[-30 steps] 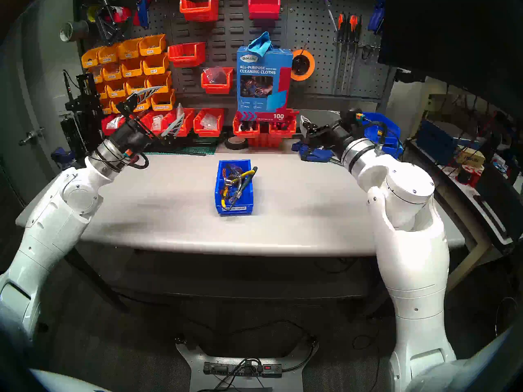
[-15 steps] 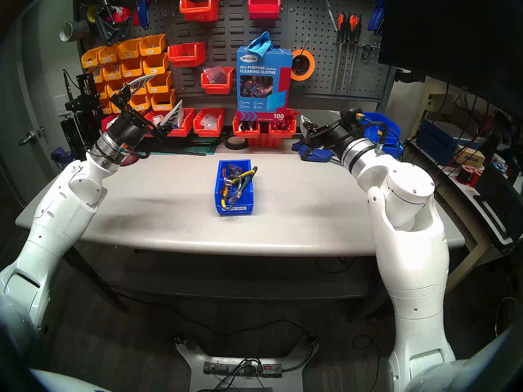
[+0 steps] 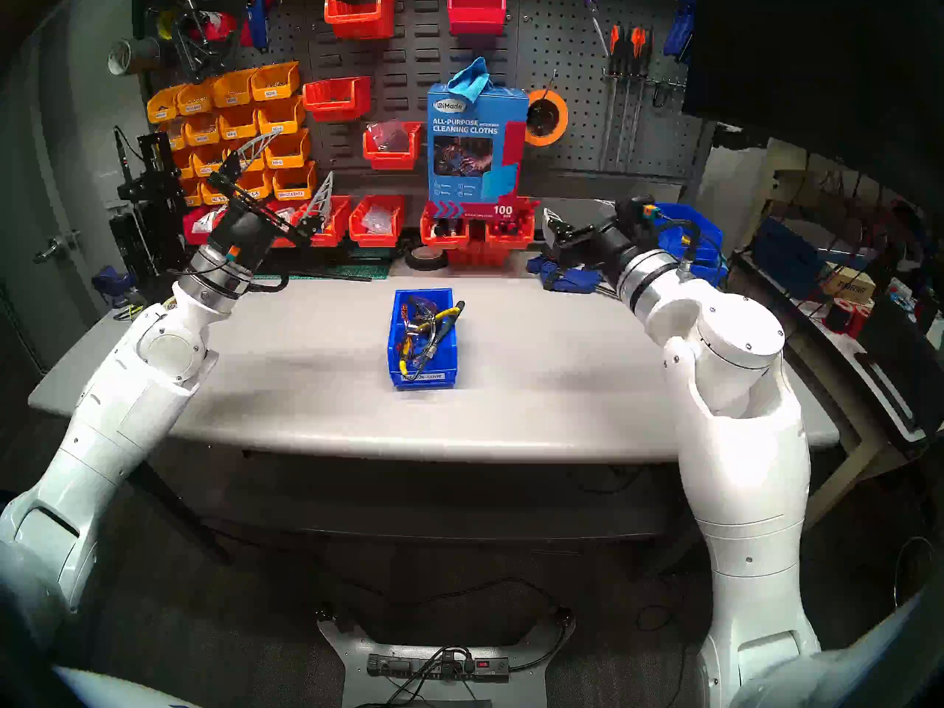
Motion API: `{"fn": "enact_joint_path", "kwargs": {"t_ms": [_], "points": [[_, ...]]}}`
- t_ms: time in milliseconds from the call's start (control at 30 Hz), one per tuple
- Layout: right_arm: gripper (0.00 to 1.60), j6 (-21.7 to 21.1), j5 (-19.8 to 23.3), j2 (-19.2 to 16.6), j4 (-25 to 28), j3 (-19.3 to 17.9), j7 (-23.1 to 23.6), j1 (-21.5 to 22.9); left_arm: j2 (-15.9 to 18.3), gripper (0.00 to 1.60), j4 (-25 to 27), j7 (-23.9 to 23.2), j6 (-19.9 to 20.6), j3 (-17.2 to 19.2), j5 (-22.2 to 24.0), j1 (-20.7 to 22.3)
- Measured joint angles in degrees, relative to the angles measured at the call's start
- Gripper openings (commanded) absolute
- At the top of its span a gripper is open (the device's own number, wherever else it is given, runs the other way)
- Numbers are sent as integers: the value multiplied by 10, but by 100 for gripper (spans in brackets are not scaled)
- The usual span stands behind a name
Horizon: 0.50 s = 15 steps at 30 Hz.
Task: Take out tools from the storage box
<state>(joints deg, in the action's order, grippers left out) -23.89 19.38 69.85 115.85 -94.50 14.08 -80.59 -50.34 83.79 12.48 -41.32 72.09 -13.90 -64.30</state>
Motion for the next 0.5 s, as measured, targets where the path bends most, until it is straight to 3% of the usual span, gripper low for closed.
{"fn": "enact_joint_path", "kwargs": {"t_ms": [500], "points": [[160, 0, -3, 3, 0, -1, 2, 0, 31, 160, 51, -64, 63, 7, 121, -40]]}}
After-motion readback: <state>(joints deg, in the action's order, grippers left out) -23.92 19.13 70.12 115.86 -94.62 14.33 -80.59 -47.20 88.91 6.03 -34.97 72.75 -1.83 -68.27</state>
